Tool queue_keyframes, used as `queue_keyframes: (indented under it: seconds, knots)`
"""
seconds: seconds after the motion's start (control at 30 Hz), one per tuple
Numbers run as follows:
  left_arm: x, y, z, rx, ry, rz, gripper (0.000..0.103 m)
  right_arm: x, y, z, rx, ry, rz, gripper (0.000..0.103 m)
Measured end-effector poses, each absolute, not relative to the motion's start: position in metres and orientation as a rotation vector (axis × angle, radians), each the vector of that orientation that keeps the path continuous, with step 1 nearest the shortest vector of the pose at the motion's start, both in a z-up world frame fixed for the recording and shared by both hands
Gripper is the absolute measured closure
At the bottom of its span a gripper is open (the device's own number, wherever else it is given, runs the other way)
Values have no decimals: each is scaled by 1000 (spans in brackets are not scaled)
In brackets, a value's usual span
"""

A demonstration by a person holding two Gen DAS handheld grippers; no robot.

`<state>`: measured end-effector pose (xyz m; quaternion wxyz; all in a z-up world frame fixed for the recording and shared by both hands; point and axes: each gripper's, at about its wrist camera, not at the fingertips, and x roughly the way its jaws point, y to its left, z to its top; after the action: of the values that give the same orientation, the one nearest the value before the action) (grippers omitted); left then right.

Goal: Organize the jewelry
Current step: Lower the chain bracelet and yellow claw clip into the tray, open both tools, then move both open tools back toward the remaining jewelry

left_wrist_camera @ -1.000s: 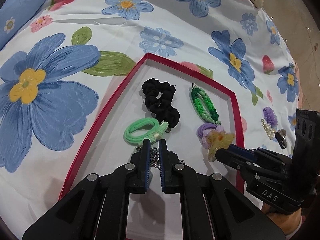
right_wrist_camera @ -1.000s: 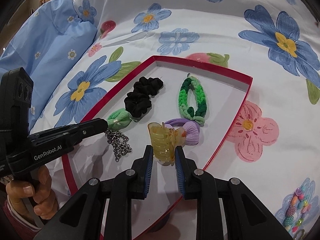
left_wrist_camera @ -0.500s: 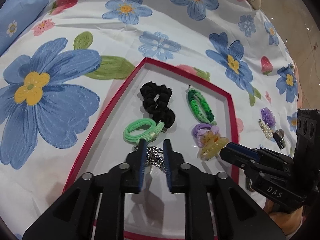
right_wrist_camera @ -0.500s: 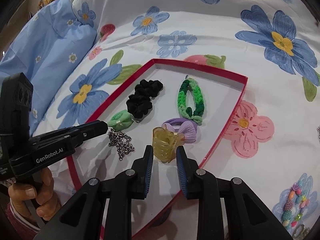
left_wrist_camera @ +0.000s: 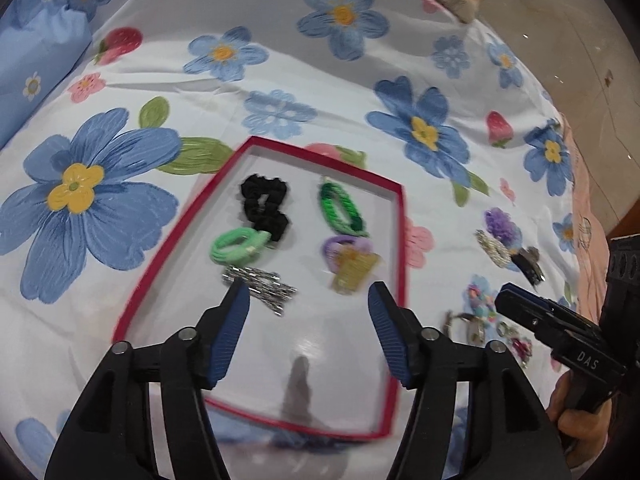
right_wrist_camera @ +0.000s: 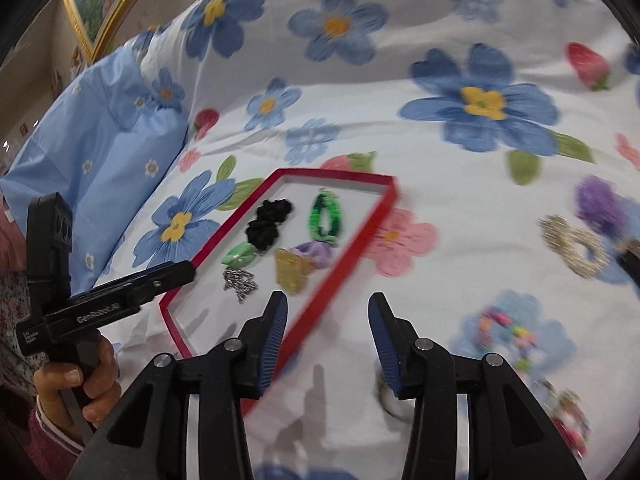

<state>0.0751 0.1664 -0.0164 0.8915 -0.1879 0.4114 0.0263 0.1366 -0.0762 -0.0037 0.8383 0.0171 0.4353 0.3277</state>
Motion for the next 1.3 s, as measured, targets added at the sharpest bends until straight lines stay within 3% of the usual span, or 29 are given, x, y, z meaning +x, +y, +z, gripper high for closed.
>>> queue_keyframes:
  seconds: [0.7, 1.3]
  knots:
    - [68, 58, 0, -252, 900, -127, 36, 93, -250, 0, 168, 858, 399, 53]
    - [98, 14, -24, -147, 986, -154, 36, 97, -272, -37, 182, 932, 379, 53]
